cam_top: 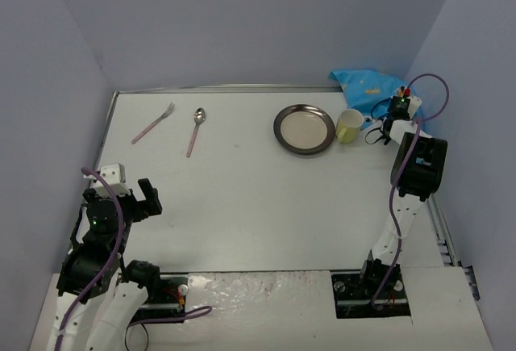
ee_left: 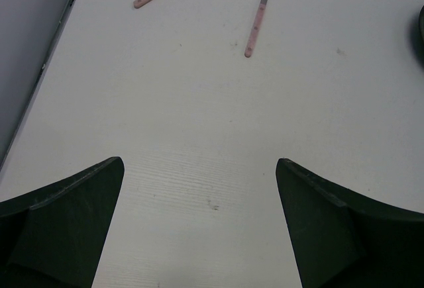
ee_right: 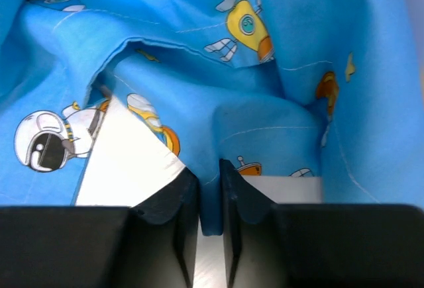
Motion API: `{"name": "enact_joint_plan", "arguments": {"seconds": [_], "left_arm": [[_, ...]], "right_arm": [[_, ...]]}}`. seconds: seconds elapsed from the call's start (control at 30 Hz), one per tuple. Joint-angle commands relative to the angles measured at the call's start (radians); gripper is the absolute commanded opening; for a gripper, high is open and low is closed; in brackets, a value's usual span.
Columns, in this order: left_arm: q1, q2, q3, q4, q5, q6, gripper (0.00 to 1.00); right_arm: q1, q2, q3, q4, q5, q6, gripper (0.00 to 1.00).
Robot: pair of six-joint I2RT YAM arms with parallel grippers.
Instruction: Set the dinner table for one person
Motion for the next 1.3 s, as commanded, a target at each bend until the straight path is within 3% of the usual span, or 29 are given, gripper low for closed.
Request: {"name": "enact_joint_plan", "arguments": {"seconds": [0.0, 0.23, 0.4, 0.57, 0.7, 0.97, 1.1, 1.27], "left_arm": [[0.005, 0.024, 0.02, 0.048, -0.011, 0.006, 0.97], [0.004, 0.008, 0.02, 0.045, -0.004, 0.0, 0.97], [0.004, -0.003, 0.02, 0.043, 0.002, -0.004, 0.97], [0.004, -0.012, 0.02, 0.042, 0.003, -0.01, 0.97], [0.004, -0.021, 0.027, 0.036, 0.013, -0.026, 0.97], [0.004, -0.048, 0.119, -0.045, 0.07, -0.082, 0.97], [0.004, -0.041, 0.196, -0.091, 0.092, -0.101, 0.97], [0.004, -0.032, 0.218, -0.123, 0.132, -0.148, 0.97]], "right_arm": [[-0.003, -0.148, -0.009, 0.036, 0.017, -0.027, 0.0], [0.024, -0.383, 0.047, 0.032, 0.033, -0.037, 0.0], [0.069, -0.533, 0.2, 0.03, 0.008, -0.068, 0.0], [0.195, -0.646, 0.389, 0.029, -0.096, -0.145, 0.0], [0.311, -0.703, 0.465, 0.029, -0.286, -0.106, 0.0], [0.577, -0.734, 0.459, 0.084, -0.59, 0.098, 0.0], [0.723, -0.642, 0.484, 0.062, -0.734, 0.156, 0.0], [0.844, -0.563, 0.435, -0.031, -0.699, 0.178, 0.0]]}}
